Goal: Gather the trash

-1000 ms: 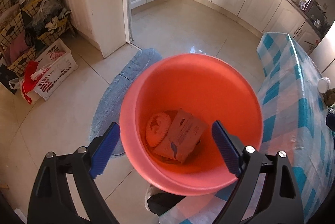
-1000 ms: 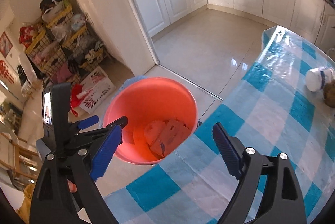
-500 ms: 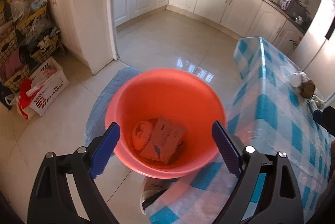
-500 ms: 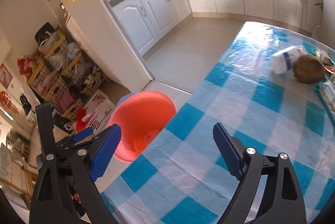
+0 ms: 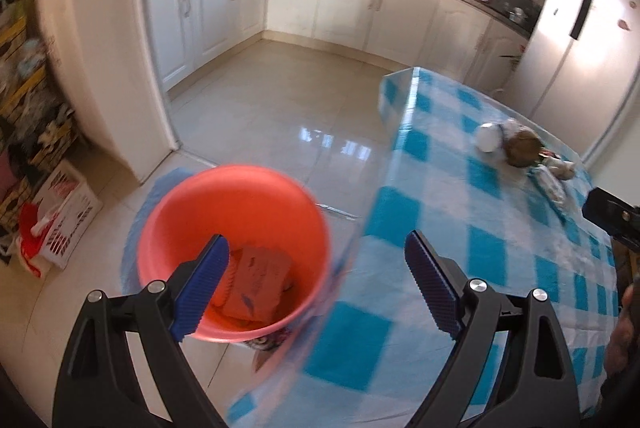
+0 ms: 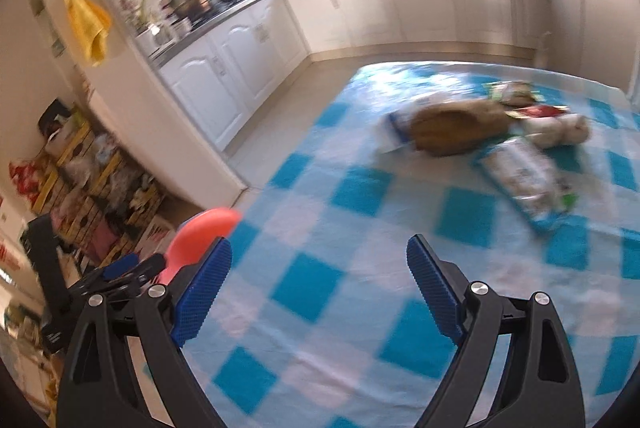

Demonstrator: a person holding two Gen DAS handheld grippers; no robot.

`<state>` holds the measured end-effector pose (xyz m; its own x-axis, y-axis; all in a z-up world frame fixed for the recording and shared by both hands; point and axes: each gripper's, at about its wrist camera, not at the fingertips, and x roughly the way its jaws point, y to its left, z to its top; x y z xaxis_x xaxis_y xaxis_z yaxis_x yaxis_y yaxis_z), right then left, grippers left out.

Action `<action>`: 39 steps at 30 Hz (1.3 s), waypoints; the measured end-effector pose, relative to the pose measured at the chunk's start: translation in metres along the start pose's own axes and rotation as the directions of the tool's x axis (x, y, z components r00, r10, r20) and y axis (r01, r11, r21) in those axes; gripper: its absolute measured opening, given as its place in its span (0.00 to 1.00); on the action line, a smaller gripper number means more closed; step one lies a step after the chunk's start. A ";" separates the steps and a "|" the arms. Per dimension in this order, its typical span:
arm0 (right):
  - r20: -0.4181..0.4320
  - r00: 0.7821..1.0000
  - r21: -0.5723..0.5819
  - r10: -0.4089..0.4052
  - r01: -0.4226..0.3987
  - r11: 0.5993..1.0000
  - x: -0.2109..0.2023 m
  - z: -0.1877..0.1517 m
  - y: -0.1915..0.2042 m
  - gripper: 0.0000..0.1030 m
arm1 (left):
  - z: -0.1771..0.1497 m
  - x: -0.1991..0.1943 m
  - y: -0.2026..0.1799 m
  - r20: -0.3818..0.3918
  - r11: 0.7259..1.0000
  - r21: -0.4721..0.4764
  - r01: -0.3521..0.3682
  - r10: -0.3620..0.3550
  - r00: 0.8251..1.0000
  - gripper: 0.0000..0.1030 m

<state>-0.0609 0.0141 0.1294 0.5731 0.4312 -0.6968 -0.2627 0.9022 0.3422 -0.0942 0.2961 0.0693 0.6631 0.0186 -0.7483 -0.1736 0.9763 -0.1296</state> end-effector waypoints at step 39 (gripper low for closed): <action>-0.184 0.927 0.069 -0.326 0.343 0.937 0.153 0.199 -0.255 0.36 | 0.157 0.199 -0.238 -0.038 0.991 0.114 0.073 -0.069 0.997 0.87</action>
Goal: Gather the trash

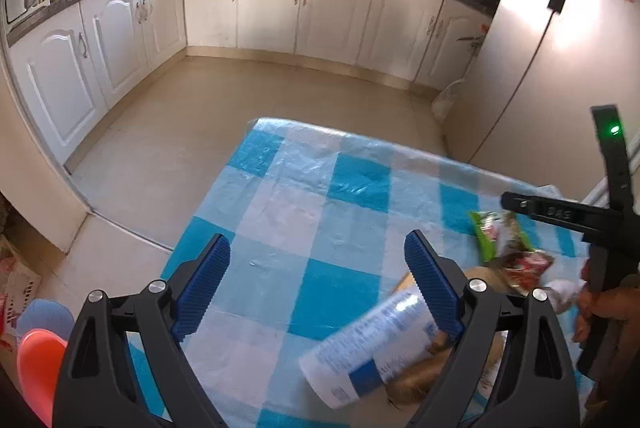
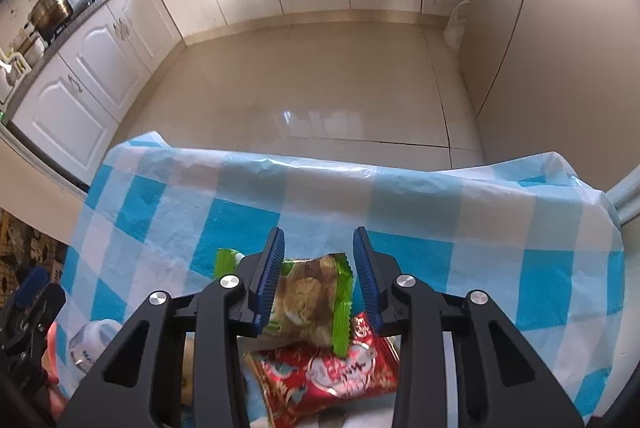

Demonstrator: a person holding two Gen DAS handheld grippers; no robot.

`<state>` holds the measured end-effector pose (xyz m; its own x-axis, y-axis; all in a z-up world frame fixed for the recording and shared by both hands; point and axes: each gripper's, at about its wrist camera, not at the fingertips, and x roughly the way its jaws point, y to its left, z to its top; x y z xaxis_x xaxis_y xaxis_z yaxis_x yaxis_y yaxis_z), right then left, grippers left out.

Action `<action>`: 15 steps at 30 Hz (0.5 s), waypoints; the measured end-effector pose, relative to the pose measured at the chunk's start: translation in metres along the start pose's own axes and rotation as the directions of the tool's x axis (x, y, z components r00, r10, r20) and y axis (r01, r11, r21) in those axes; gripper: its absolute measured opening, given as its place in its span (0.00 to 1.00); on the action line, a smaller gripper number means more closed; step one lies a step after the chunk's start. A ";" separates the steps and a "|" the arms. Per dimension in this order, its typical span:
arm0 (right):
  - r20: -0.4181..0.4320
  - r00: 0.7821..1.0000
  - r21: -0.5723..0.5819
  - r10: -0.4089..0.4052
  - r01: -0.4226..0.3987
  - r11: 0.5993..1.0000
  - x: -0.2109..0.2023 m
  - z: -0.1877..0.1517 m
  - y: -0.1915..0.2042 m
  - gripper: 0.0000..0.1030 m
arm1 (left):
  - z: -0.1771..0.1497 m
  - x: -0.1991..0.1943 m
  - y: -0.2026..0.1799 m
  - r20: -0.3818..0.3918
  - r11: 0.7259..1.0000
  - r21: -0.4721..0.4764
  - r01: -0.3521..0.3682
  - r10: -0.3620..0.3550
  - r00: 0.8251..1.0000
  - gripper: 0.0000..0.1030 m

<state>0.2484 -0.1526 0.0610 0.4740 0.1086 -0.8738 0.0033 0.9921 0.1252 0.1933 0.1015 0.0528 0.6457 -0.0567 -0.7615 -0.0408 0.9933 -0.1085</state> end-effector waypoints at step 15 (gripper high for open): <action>-0.009 1.000 -0.133 -0.028 0.026 0.991 0.005 -0.033 0.018 0.36 | -0.022 0.022 -0.009 -0.108 0.998 -0.018 0.059 -0.061 0.992 0.76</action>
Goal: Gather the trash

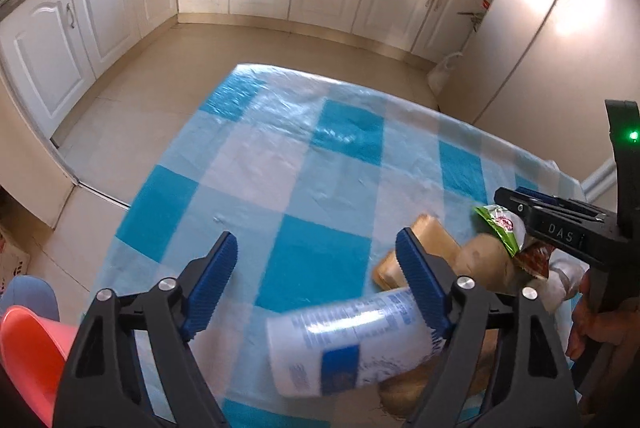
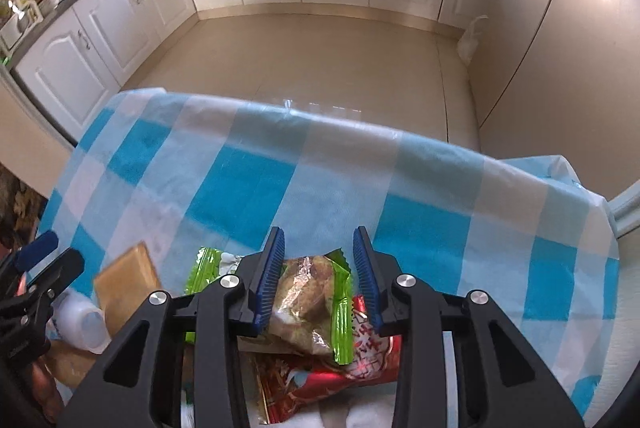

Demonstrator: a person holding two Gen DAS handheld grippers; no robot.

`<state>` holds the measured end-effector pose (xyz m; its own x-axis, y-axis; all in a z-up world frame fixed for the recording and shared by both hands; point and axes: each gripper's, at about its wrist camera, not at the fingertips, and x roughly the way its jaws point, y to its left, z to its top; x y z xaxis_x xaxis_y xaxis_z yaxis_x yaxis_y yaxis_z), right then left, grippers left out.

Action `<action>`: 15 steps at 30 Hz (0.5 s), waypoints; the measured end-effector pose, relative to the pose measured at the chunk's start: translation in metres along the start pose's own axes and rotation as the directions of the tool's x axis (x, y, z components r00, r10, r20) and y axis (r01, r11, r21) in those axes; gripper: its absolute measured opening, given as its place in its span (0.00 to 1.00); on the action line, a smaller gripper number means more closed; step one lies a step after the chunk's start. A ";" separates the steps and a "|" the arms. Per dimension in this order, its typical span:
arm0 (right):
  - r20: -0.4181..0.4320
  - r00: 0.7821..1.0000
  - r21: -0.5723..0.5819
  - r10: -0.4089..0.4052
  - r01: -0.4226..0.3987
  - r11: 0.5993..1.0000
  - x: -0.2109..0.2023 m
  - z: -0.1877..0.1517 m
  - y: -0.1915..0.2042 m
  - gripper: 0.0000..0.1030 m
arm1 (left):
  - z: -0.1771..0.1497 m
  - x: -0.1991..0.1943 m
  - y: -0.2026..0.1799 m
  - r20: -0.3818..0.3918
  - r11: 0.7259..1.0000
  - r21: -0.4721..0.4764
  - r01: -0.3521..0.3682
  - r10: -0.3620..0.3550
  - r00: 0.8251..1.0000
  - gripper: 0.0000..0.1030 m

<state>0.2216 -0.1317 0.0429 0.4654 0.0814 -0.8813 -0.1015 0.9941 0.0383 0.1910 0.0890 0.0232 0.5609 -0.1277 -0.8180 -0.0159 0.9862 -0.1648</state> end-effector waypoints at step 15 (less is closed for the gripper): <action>0.036 0.999 -0.052 0.035 -0.033 0.998 -0.042 -0.075 0.007 0.36 | -0.033 -0.036 -0.006 0.024 0.996 -0.006 0.093 -0.093 0.995 0.76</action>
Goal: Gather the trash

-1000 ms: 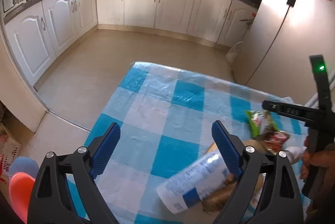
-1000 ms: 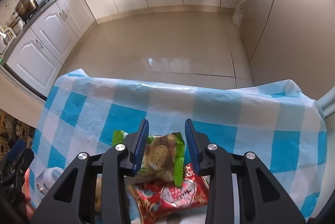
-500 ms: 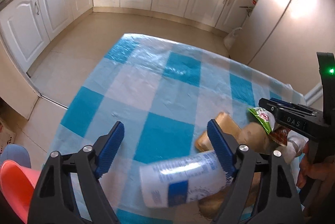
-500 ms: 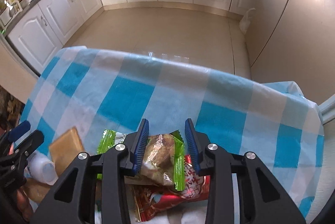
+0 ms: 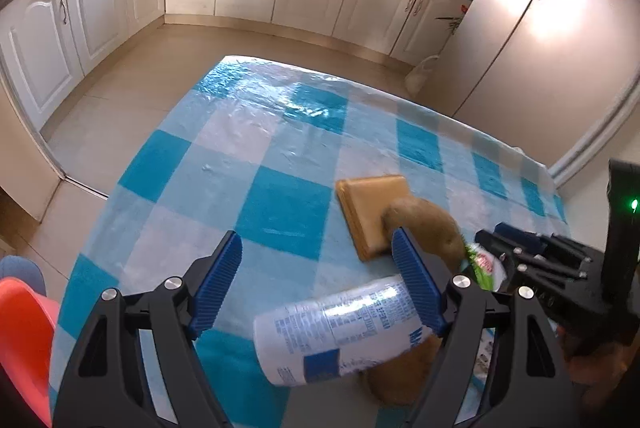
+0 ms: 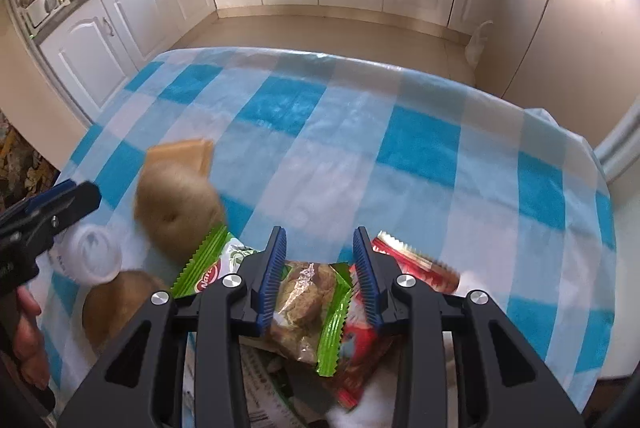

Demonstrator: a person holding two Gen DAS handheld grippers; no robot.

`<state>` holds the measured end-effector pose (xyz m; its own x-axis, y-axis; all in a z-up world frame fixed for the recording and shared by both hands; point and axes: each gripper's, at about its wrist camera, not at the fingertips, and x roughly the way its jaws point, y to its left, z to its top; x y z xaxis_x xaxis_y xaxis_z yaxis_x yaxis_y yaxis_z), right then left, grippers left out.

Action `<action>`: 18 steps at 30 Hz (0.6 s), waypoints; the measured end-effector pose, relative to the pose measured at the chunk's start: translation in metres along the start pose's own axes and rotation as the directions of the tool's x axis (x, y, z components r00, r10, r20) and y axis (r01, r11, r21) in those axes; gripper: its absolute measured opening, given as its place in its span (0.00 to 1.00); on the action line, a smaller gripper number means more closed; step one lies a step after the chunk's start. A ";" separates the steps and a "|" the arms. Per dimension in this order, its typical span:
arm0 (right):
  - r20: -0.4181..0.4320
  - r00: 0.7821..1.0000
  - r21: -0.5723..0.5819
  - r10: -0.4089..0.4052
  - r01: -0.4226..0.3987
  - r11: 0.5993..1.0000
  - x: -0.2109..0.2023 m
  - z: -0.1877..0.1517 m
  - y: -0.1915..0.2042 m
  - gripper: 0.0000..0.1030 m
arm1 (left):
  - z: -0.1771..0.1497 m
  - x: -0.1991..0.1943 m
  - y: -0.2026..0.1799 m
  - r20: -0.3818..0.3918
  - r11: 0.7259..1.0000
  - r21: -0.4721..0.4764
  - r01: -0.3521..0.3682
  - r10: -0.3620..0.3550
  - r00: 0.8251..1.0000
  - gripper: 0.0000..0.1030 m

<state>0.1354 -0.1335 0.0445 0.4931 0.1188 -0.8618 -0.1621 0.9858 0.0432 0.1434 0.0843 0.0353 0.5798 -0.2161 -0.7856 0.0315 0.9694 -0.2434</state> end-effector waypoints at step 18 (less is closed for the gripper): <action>0.097 0.988 -0.054 0.119 -0.114 0.992 -0.050 -0.038 0.021 0.82 | -0.036 -0.031 -0.008 -0.008 0.991 0.028 0.131 -0.131 0.991 0.79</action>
<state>0.0745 -0.1229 0.0690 0.5507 0.2462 -0.7976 -0.2634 0.9580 0.1138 0.0963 0.0789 0.0409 0.5642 -0.3417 -0.7516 0.1299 0.9357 -0.3279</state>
